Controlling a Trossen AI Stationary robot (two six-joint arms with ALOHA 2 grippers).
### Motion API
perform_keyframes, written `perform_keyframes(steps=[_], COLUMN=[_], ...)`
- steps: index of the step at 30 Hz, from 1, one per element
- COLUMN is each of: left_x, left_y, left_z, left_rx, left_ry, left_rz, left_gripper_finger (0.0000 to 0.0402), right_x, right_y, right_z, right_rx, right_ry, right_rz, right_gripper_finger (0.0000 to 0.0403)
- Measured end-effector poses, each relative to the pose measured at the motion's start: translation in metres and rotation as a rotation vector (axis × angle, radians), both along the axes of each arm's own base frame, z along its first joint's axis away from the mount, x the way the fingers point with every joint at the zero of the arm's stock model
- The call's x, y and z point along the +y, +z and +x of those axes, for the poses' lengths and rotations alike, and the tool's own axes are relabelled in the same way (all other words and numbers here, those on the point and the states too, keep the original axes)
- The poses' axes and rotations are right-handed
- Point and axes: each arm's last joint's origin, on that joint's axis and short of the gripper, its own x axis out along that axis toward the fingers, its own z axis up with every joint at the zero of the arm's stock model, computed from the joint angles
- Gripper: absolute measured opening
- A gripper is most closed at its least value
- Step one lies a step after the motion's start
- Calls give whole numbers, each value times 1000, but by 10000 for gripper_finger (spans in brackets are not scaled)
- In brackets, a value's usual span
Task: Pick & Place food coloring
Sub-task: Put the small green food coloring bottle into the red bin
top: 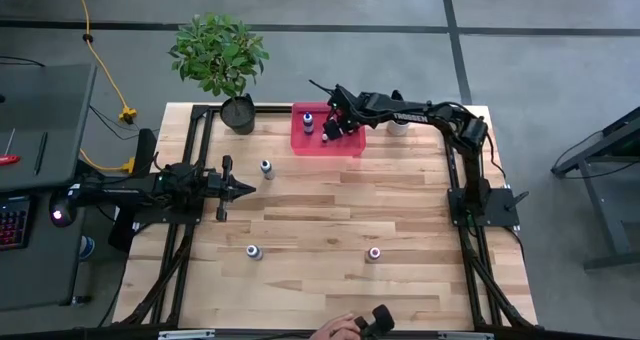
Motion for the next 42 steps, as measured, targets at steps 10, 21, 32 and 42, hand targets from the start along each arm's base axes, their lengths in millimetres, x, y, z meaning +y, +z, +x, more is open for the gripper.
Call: perform_keyframes(steps=[10, 21, 32, 42], left_x=[0, 0, 0, 0], left_y=[0, 0, 0, 0], left_z=[0, 0, 0, 0], left_rx=[0, 0, 0, 0], left_ry=[0, 0, 0, 0], left_rz=[0, 0, 0, 0], left_gripper_finger=[0, 0, 0, 0], right_x=[-8, -11, -12, -13], right_y=[0, 0, -11, -12], right_z=[-5, -4, -1, -2], right_rx=[5, -19, -17, 9], right_ry=[-1, 21, 41, 30], right_rz=[-8, 8, 36, 31], right_gripper_finger=[46, 46, 46, 76])
